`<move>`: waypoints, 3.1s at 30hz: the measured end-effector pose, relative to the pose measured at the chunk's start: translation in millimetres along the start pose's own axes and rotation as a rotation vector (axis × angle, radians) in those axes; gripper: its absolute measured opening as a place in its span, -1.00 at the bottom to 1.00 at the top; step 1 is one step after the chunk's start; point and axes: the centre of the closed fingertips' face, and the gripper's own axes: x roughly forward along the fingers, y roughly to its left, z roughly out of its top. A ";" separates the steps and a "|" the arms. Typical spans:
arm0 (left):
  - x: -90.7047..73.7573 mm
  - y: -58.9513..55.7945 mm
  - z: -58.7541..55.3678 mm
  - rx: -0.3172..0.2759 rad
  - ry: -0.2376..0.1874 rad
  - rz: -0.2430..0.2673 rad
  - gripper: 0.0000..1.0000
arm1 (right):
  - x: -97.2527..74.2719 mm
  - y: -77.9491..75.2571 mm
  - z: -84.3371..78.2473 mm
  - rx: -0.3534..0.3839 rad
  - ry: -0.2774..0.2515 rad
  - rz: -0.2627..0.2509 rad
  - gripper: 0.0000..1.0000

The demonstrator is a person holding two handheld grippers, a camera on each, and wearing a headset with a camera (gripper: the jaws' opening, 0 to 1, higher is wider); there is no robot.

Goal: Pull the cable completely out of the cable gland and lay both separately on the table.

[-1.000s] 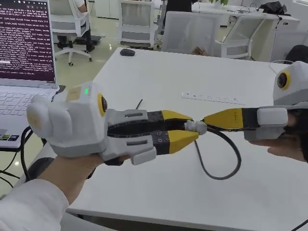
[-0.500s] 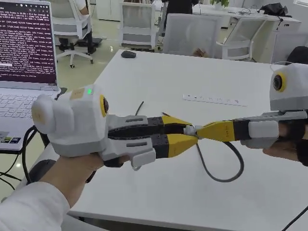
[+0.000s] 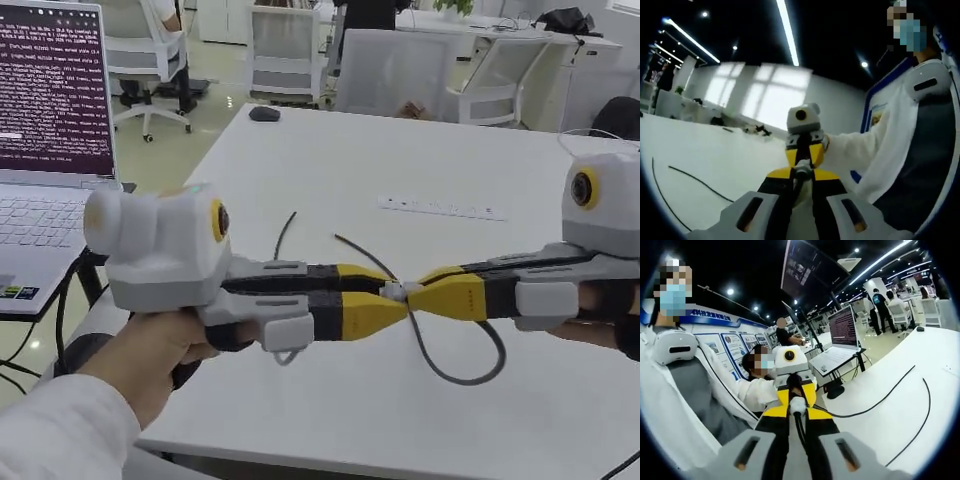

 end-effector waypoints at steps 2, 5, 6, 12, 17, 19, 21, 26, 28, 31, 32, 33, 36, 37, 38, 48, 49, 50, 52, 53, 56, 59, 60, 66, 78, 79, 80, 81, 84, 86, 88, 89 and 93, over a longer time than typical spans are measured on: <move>0.4 0.5 -0.6 -0.075 0.011 -0.015 -0.73 | -0.1 -1.2 0.9 -0.004 -0.007 -0.007 -0.82; -0.1 0.2 1.2 -0.115 0.015 -0.028 -0.73 | -2.1 -1.7 2.5 -0.055 0.007 -0.023 -0.82; 0.1 -1.3 2.1 -0.089 0.020 -0.025 -0.73 | -3.0 -0.8 2.8 -0.077 0.011 -0.023 -0.82; -3.0 -0.3 3.2 -0.180 0.032 -0.046 -0.73 | -4.7 1.7 5.8 -0.206 -0.008 -0.047 -0.81; -7.8 -2.2 3.4 -0.274 0.034 -0.077 -0.73 | 0.3 8.6 7.7 -0.333 -0.014 -0.064 -0.81; -9.1 -2.6 4.5 -0.291 0.028 -0.085 -0.73 | 2.4 11.1 8.8 -0.373 -0.016 -0.068 -0.81; -8.3 -4.5 4.1 -0.284 0.033 -0.092 -0.73 | 4.0 14.2 6.7 -0.393 -0.011 -0.063 -0.81; -4.3 -0.2 3.1 -0.194 0.026 -0.066 -0.72 | 1.2 10.1 5.7 -0.442 -0.032 -0.091 -0.77; -3.0 2.2 5.1 -0.072 0.022 -0.033 -0.72 | -0.7 6.6 5.3 -0.394 -0.047 -0.107 -0.75; -1.9 7.2 4.1 0.115 0.052 0.044 -0.71 | -5.6 7.1 11.4 -0.204 -0.126 -0.085 -0.56; -1.5 7.0 4.1 0.176 0.066 0.057 -0.71 | -6.8 6.9 13.7 -0.110 -0.151 -0.070 -0.38; 0.6 3.3 6.1 0.253 0.069 0.052 -0.71 | -7.8 5.3 15.7 -0.062 -0.179 -0.071 -0.24; 3.4 -0.9 9.0 0.324 0.052 0.055 -0.72 | -10.8 -4.4 11.7 0.028 -0.188 -0.073 -0.46; 3.0 -0.2 9.1 0.342 0.052 0.058 -0.72 | -10.6 -3.8 9.1 0.058 -0.180 -0.059 -0.51; 2.4 -0.6 9.8 0.371 0.055 0.060 -0.72 | -10.5 -5.3 9.6 0.092 -0.187 -0.053 -0.51; -1.4 -0.7 11.5 0.354 0.052 0.055 -0.73 | -8.1 0.0 9.8 0.069 -0.155 -0.021 -0.76; -2.1 0.9 12.0 0.343 0.052 0.055 -0.73 | -7.8 1.2 9.8 0.023 -0.146 -0.025 -0.76; -2.7 0.4 12.2 0.326 0.049 0.046 -0.73 | -7.6 3.8 9.8 -0.037 -0.130 -0.026 -0.77; -4.0 -0.3 14.5 0.267 0.033 0.037 -0.74 | -6.7 6.1 12.7 -0.089 -0.123 -0.032 -0.78; -5.5 -1.2 14.4 0.234 0.031 0.025 -0.74 | -6.3 7.1 12.8 -0.099 -0.118 -0.032 -0.79; -6.7 -0.6 14.2 0.231 0.034 0.024 -0.75 | -4.1 7.3 13.4 -0.109 -0.104 -0.044 -0.79; -5.5 -3.2 15.0 0.246 0.028 0.018 -0.74 | -6.7 6.4 12.9 0.066 -0.111 -0.014 -0.77; -4.4 -0.7 16.3 0.276 0.023 0.038 -0.74 | -6.9 4.7 13.6 0.075 -0.117 -0.019 -0.76; -6.3 0.3 15.8 0.320 0.030 0.049 -0.73 | -2.1 0.0 14.6 0.019 -0.120 -0.040 -0.74; -7.0 -3.2 15.6 0.273 0.024 0.024 -0.74 | 3.8 5.8 15.2 -0.159 -0.087 -0.053 -0.80; -7.4 -1.9 15.6 0.276 0.025 0.027 -0.74 | 3.5 5.8 15.2 -0.187 -0.082 -0.062 -0.81; -7.3 -2.6 15.1 0.252 0.022 0.018 -0.74 | 3.7 7.3 14.6 -0.180 -0.077 -0.055 -0.81; -7.2 -2.7 15.1 0.237 0.018 0.016 -0.74 | 3.5 7.4 14.8 -0.184 -0.076 -0.053 -0.81; -7.3 -5.5 13.5 0.165 0.011 -0.017 -0.74 | 3.7 12.5 13.6 -0.304 -0.056 -0.034 -0.82; -7.3 -6.9 17.4 0.120 -0.024 -0.037 -0.74 | 2.8 14.9 18.0 -0.365 -0.075 -0.025 -0.81; -7.3 -4.3 16.3 0.094 -0.020 -0.039 -0.74 | 2.5 13.5 17.6 -0.397 -0.068 -0.027 -0.80; -6.8 -4.3 14.8 0.072 -0.015 -0.043 -0.74 | 2.7 13.5 17.2 -0.422 -0.062 -0.022 -0.80; -6.3 -4.7 11.4 0.044 -0.005 -0.051 -0.74 | 3.6 14.0 14.7 -0.514 -0.050 -0.015 -0.80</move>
